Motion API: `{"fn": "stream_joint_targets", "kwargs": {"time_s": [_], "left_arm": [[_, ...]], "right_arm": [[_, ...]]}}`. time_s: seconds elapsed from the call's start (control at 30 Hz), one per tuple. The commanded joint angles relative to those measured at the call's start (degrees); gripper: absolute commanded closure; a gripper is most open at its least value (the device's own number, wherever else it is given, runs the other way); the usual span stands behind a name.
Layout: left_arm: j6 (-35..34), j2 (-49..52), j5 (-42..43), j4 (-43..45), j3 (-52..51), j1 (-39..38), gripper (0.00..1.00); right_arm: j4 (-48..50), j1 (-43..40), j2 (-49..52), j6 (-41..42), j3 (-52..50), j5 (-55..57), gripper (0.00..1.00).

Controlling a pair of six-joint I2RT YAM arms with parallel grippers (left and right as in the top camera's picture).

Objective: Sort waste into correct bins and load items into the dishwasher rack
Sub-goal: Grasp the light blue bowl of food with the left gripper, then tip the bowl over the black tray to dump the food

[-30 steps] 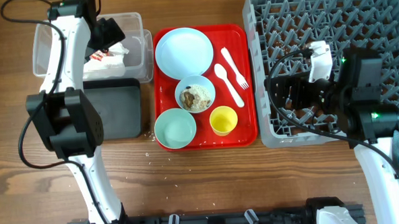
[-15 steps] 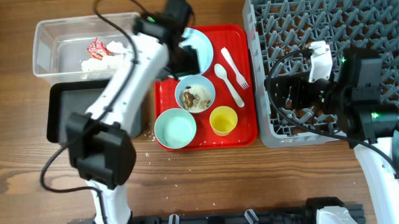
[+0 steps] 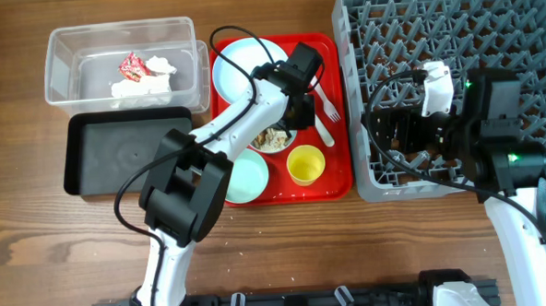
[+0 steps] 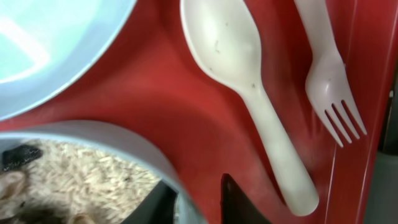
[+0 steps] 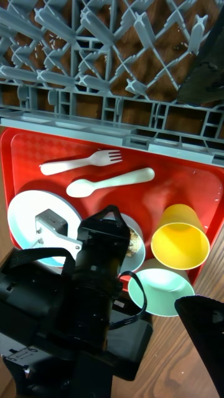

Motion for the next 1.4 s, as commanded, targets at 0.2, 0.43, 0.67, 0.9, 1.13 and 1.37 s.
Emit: {"fn": "stream_joint_targets", "kwargs": {"time_s": [0.2,0.43,0.67,0.9,1.13,1.37], "left_arm": [[-0.07,0.76,2.03,-1.36,0.33,-0.09,0.96],[-0.33,-8.37,4.37,-8.07,5.29,-0.09,0.96],[-1.36,-20.98,5.01,-18.95,5.29,5.75,0.96],[10.32,-24.33,11.72,-31.3,1.64,25.42,0.96],[25.29,-24.24,41.7,-15.12,-19.71,46.53,0.96],[29.35,-24.22,70.4,-11.13,-26.18,61.75,0.96]], "right_arm": [[-0.04,-0.02,0.26,0.63,1.18,0.09,0.0],[-0.04,-0.04,0.26,0.61,1.18,0.11,0.0],[-0.02,-0.04,0.26,0.59,1.18,0.11,0.0],[0.22,-0.04,0.26,0.61,1.18,0.11,0.0],[0.2,-0.04,0.26,0.63,1.18,0.09,0.0],[0.28,-0.04,0.26,0.63,1.18,0.11,0.0]]}}
